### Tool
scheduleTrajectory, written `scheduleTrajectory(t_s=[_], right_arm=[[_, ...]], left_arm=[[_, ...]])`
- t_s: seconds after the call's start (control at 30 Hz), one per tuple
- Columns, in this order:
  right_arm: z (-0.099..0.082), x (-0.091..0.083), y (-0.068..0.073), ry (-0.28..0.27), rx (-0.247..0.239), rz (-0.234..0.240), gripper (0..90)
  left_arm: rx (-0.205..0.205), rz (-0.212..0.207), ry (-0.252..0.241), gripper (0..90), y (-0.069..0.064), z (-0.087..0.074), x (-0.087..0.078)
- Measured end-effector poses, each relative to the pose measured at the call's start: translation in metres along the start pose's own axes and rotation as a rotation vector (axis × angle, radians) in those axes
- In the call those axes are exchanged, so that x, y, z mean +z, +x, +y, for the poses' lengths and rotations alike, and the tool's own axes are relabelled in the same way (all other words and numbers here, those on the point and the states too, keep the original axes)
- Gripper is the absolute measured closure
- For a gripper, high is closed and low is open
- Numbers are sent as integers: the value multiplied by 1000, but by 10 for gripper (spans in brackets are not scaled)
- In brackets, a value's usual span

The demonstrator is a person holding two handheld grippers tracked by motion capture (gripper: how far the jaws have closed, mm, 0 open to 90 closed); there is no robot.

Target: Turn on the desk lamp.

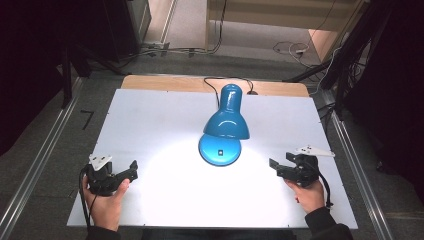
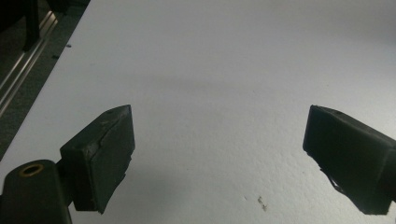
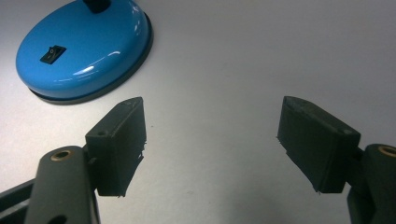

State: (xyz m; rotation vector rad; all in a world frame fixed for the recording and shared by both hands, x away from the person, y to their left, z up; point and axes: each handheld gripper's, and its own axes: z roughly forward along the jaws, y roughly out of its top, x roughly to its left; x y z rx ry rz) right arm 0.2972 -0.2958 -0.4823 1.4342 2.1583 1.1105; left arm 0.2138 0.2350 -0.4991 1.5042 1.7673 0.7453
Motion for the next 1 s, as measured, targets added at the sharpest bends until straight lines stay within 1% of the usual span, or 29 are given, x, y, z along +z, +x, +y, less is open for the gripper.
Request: scheduleTrajectory(t_s=[0.03, 0.7, 0.83, 0.9, 1.0], right_arm=[[0, 0, 0, 0, 0, 0, 220], [-19, -25, -42, -14, 71, -102, 213], [-23, -30, -50, -19, 93, -119, 211], [-25, -33, -55, -23, 96, -132, 209], [-29, -37, -61, -22, 113, -155, 204]], left_arm=[[0, 1, 1, 99, 0, 0, 0], [-5, 2, 1, 99, 0, -1, 1], [-7, 1, 2, 99, 0, -1, 1], [-7, 2, 3, 99, 1, -1, 0], [-11, 2, 6, 99, 1, -1, 1]])
